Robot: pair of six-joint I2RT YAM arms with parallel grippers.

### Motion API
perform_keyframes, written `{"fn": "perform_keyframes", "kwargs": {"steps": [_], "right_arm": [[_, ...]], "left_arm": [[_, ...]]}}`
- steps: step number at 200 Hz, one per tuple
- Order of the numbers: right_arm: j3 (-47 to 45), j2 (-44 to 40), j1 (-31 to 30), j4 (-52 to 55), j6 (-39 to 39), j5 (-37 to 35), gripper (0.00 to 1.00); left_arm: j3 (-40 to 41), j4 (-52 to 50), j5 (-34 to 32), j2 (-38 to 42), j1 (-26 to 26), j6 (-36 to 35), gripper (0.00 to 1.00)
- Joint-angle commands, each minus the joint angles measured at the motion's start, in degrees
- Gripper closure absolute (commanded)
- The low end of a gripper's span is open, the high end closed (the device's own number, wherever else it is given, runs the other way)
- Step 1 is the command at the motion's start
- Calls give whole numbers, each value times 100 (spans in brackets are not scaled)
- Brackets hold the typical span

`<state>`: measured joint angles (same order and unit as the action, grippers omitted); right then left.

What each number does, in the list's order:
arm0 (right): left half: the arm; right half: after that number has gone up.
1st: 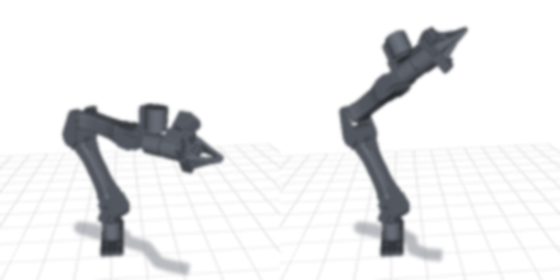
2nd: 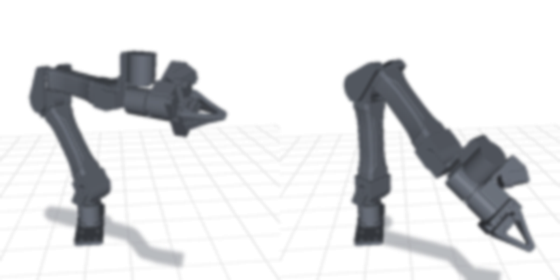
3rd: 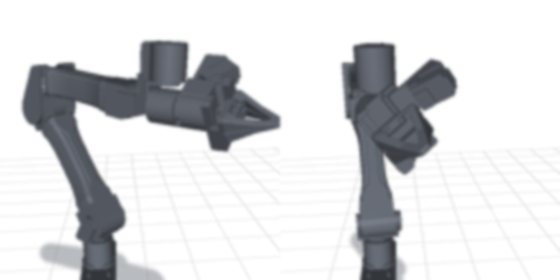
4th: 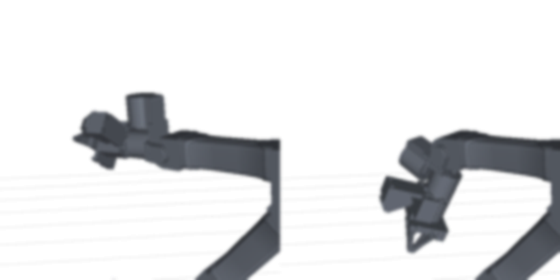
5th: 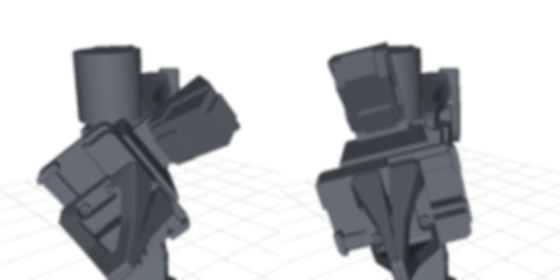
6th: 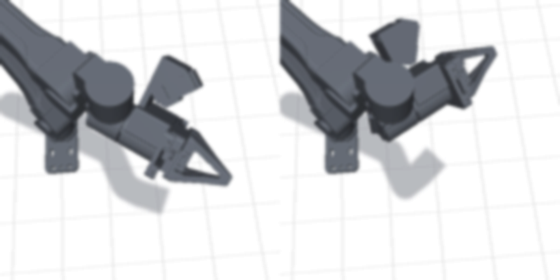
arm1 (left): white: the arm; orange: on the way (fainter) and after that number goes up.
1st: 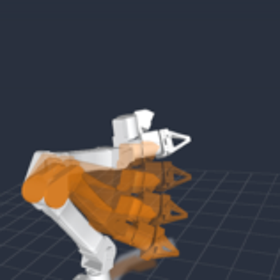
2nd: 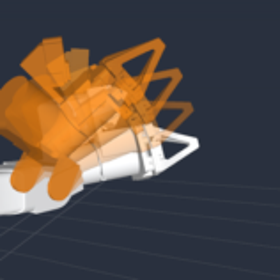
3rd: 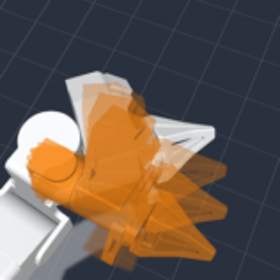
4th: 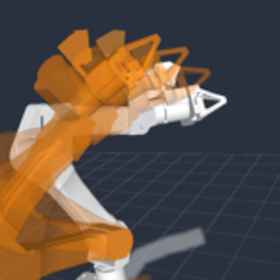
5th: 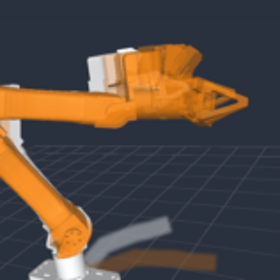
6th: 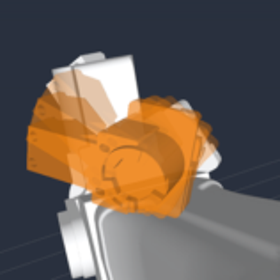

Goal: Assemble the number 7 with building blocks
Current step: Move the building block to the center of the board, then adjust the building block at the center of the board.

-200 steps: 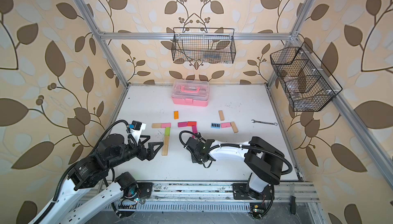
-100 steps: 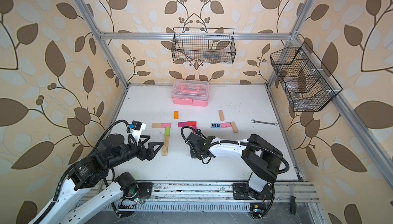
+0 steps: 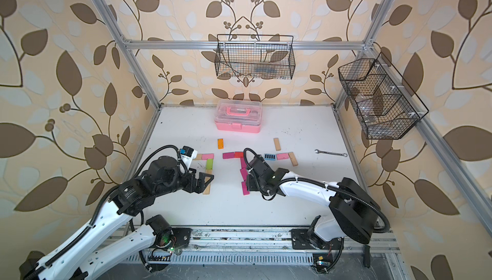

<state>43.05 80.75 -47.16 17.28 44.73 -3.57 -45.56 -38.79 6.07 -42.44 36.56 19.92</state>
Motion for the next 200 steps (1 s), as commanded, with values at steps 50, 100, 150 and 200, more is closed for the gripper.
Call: {"fn": "perform_keyframes", "kwargs": {"steps": [50,100,150,200], "right_arm": [[-127,-119,1629,-609,-1651,1387,51],[-7,558,1811,-1139,-1938,1809,57],[-89,946,1556,-1423,-1986,2005,76],[-94,1325,1228,-1688,-1789,1901,83]], "left_arm": [[106,1533,148,-1890,137,685,32],[-14,2182,-243,-3382,488,992,37],[-146,2620,-588,-4405,607,1175,42],[-111,2909,-792,-4691,607,1067,42]]}}
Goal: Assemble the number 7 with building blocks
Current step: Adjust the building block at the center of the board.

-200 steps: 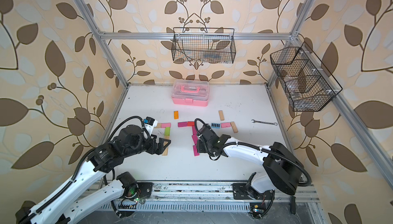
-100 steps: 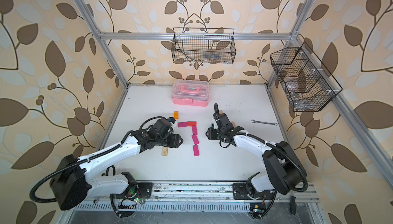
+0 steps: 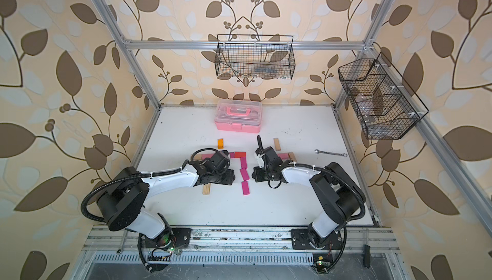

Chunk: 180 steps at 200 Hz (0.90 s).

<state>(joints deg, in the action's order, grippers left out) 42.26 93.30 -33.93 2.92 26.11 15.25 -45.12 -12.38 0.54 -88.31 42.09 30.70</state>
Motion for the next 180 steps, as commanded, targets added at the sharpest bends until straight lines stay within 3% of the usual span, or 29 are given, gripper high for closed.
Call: {"fn": "perform_keyframes", "kwargs": {"steps": [1,180], "right_arm": [[-15,73,-100,-254,76,16,83],[-78,371,-203,-397,27,-93,84]], "left_arm": [[-159,274,-234,-110,49,-15,42],[-783,43,-408,-1029,45,-298,41]]}}
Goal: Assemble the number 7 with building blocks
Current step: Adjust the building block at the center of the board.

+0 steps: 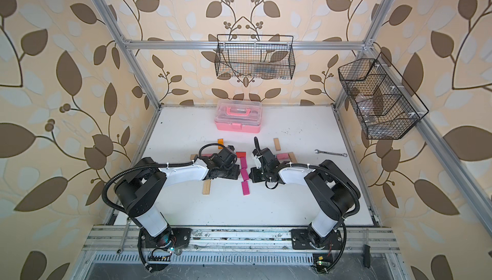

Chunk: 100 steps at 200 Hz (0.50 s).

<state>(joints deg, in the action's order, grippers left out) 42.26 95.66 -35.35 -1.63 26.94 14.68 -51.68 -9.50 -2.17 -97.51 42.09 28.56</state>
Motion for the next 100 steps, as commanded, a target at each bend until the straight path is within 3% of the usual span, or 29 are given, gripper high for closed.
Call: {"fn": "perform_keyframes", "kwargs": {"steps": [1,100], "right_arm": [[-78,132,-60,53,-57,-31,84],[-150,129,-110,13,-4,-34,84]], "left_arm": [[-129,-245,-131,-109,45,-85,41],[-237,-241,-40,-276,45,-130,41]]}}
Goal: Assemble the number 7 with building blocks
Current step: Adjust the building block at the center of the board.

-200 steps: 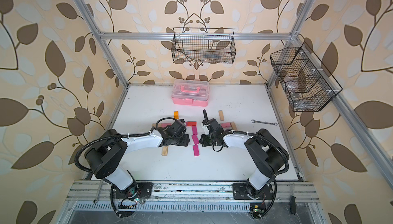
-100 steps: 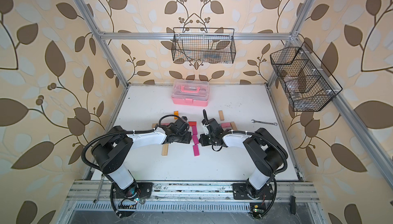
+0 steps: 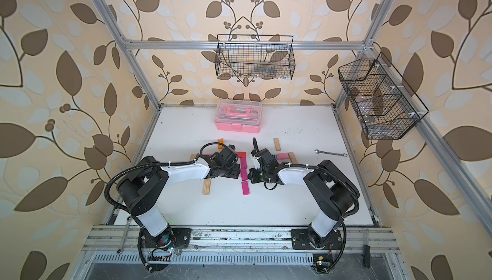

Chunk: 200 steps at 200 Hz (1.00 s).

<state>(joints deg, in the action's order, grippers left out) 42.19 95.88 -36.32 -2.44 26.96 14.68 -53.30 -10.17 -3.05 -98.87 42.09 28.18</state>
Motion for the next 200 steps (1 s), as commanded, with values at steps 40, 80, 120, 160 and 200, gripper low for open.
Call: {"fn": "perform_keyframes", "kwargs": {"steps": [40,80,120,160,200], "right_arm": [[-155,92,16,103,-15,-35,84],[-202,17,61,132,-32,-63,84],[-263,-67,111,185,-44,-79,84],[-350,-215,138,298,-91,-115,84],[-612,-604,12,554,-87,-324,84]], "left_arm": [[-67,-143,67,-163,45,-100,41],[-111,-121,142,-211,45,-113,40],[-113,-124,136,-214,45,-128,40],[-57,-232,-47,-4,45,-96,36],[252,-524,-282,676,45,-74,25]]}}
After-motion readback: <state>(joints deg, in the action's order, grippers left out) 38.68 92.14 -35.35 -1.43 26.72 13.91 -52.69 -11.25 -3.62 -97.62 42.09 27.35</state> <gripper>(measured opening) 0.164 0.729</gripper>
